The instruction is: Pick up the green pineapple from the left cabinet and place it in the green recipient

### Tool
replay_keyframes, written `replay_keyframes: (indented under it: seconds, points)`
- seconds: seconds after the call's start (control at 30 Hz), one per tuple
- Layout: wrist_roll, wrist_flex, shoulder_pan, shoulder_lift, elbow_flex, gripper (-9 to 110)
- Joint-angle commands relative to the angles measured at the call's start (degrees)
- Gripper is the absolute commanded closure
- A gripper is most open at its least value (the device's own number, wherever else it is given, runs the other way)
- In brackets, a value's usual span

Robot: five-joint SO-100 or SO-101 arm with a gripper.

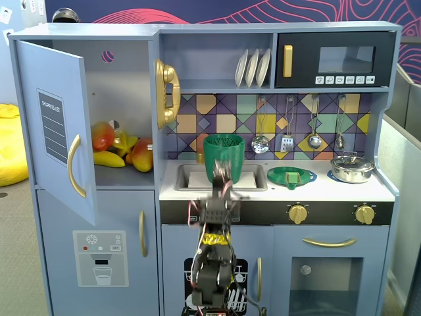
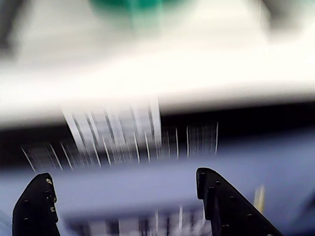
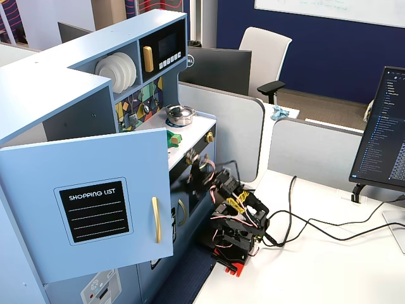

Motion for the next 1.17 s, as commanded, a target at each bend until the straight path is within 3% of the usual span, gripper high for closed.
replay_keyframes:
  seconds: [0.0, 0.2, 0.33, 0.53, 0.63, 1.13]
  points:
    - [-1.23, 0.88, 1.32, 7.03, 13.27, 80]
    - [3.16, 7.73, 0.53, 8.53, 22.06, 93]
    - [0.97, 19.16, -0.53, 8.53, 22.15, 93]
    - [4.48, 26.98, -0.26, 8.53, 22.15, 93]
    - [0.00, 31.03, -1.49, 8.61, 22.15, 93]
    - [5.10, 34.72, -2.02, 8.61, 22.15, 92]
